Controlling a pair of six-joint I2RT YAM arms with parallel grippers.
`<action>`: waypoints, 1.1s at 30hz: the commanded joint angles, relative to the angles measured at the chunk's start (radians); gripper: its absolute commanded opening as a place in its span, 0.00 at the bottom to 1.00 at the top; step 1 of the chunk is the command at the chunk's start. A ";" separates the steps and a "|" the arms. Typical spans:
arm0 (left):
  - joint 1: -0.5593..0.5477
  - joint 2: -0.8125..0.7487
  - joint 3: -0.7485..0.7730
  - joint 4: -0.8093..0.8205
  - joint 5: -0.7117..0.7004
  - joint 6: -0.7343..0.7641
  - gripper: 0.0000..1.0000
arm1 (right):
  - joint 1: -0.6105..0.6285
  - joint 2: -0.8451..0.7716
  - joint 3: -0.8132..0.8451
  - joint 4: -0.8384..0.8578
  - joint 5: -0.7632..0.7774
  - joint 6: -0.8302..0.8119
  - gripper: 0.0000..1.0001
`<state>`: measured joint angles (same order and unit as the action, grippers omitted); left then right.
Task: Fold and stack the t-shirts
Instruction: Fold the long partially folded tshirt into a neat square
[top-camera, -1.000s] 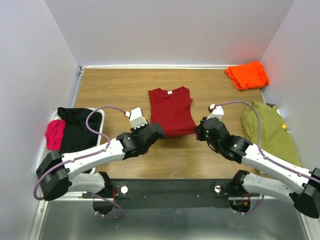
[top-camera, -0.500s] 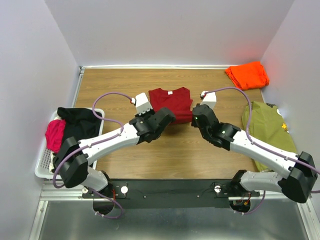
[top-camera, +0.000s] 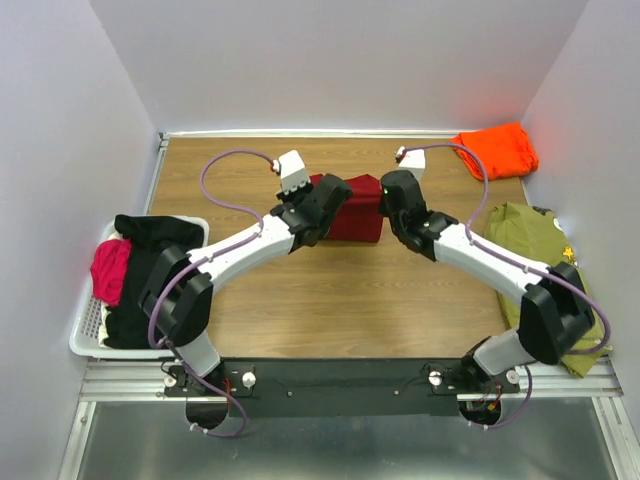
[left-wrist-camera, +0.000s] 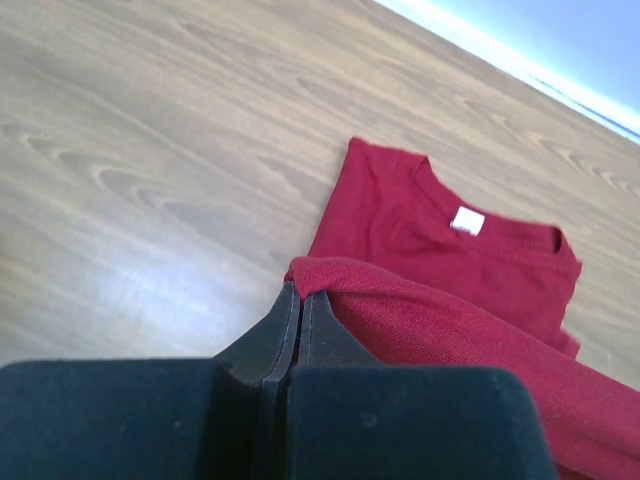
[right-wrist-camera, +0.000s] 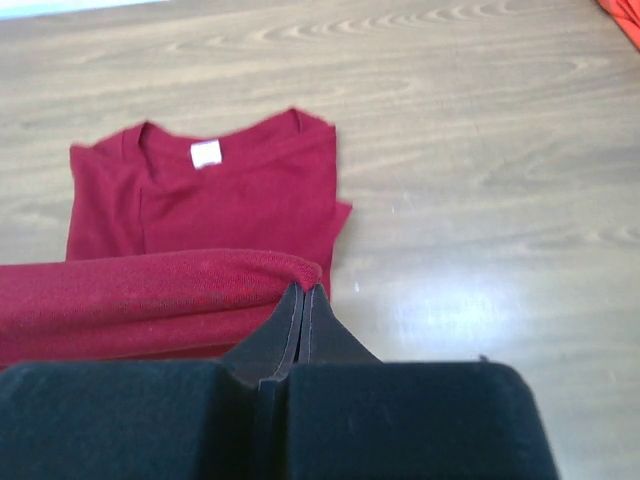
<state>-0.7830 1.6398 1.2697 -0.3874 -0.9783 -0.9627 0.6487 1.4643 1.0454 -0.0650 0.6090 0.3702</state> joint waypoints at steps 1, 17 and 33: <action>0.068 0.093 0.106 0.079 -0.059 0.137 0.00 | -0.093 0.112 0.088 0.083 -0.052 -0.057 0.01; 0.225 0.561 0.508 0.248 0.147 0.415 0.00 | -0.234 0.586 0.419 0.152 -0.167 -0.077 0.01; 0.329 0.770 0.801 0.271 0.271 0.553 0.65 | -0.267 0.728 0.590 0.146 -0.153 -0.114 0.30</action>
<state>-0.4755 2.4378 2.0525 -0.1535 -0.6762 -0.4416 0.4019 2.1788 1.5688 0.0772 0.4248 0.2890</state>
